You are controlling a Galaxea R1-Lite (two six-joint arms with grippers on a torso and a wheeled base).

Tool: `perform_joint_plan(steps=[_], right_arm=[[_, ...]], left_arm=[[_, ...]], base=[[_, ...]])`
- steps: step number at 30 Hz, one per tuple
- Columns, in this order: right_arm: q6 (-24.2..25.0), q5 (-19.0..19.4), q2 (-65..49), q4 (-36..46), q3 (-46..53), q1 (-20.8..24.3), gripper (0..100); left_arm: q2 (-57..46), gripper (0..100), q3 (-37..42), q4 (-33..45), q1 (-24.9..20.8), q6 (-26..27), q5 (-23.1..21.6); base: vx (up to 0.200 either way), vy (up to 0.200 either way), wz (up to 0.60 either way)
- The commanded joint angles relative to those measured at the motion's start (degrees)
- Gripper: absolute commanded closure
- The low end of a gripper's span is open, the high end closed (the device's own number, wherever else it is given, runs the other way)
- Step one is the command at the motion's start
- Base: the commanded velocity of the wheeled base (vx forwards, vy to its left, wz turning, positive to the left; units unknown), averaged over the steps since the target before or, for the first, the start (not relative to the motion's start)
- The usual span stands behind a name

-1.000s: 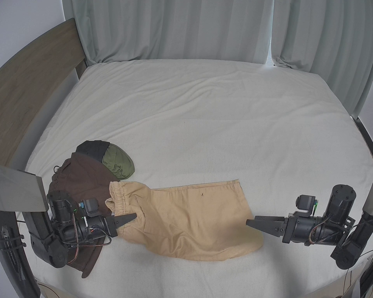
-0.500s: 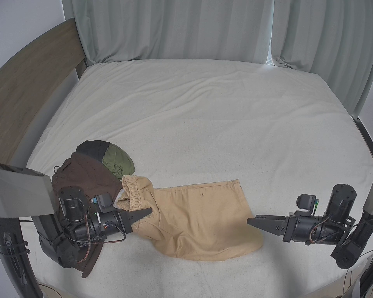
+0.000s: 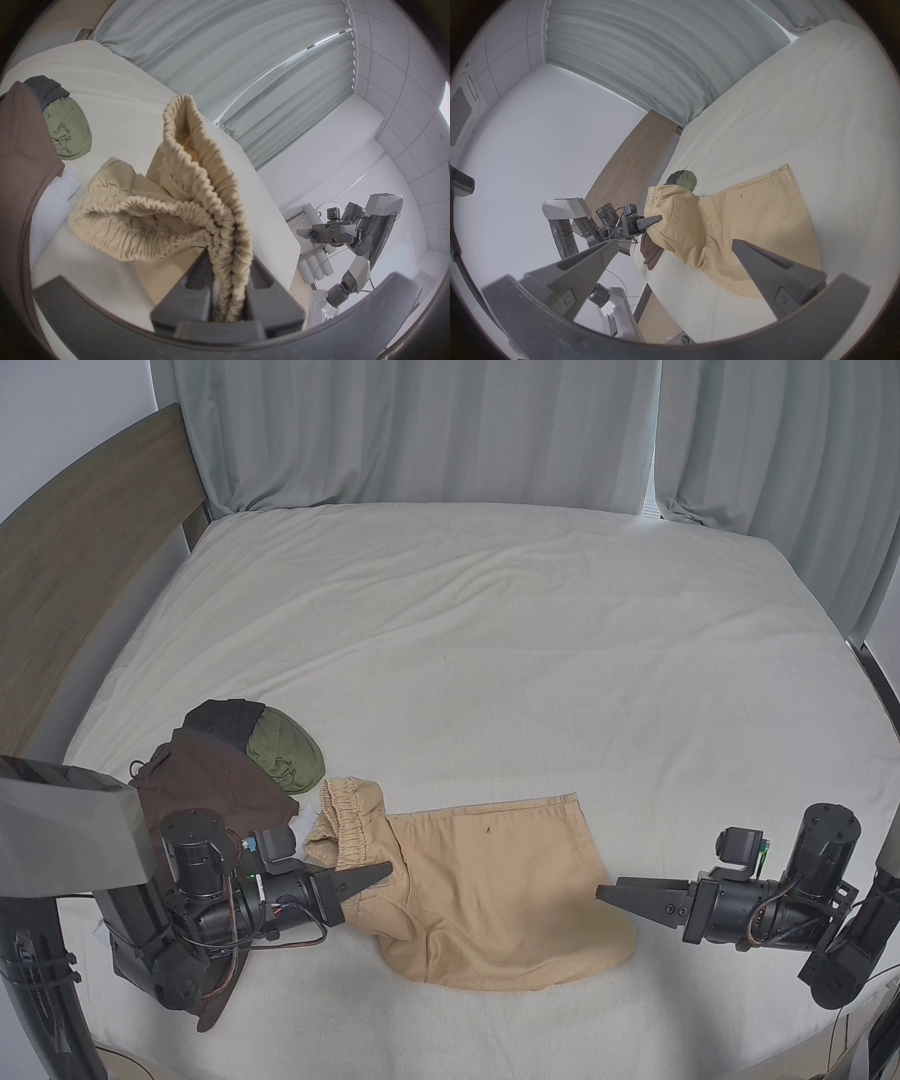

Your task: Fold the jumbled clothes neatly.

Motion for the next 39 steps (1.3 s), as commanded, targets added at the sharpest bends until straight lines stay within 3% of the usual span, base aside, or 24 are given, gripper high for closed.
perform_joint_plan(steps=[1,9,26,32,39], right_arm=[[0.09,0.03,-0.05,-0.03,0.01,-0.06,0],[0.09,0.03,-0.05,-0.03,-0.34,-0.32,0],[0.35,0.03,0.04,-0.03,-1.66,-4.01,0],[0.53,0.03,0.21,0.06,-2.36,-5.86,0],[0.53,0.03,0.39,0.06,-2.71,-6.04,0]], left_arm=[[1.04,100,-1.32,-0.03,-1.33,-0.16,0.7],[1.66,100,-4.48,-0.12,-5.11,-3.06,2.63],[6.49,100,-10.46,-0.3,-9.85,-3.85,2.63],[7.98,100,-13.1,0.05,-12.31,-7.98,2.81],[10.88,100,-15.12,0.23,-14.42,-8.77,2.72]], base=[[0.0,0.0,0.0],[0.0,0.0,0.0],[0.0,0.0,0.0],[0.0,0.0,0.0],[0.0,0.0,0.0]])
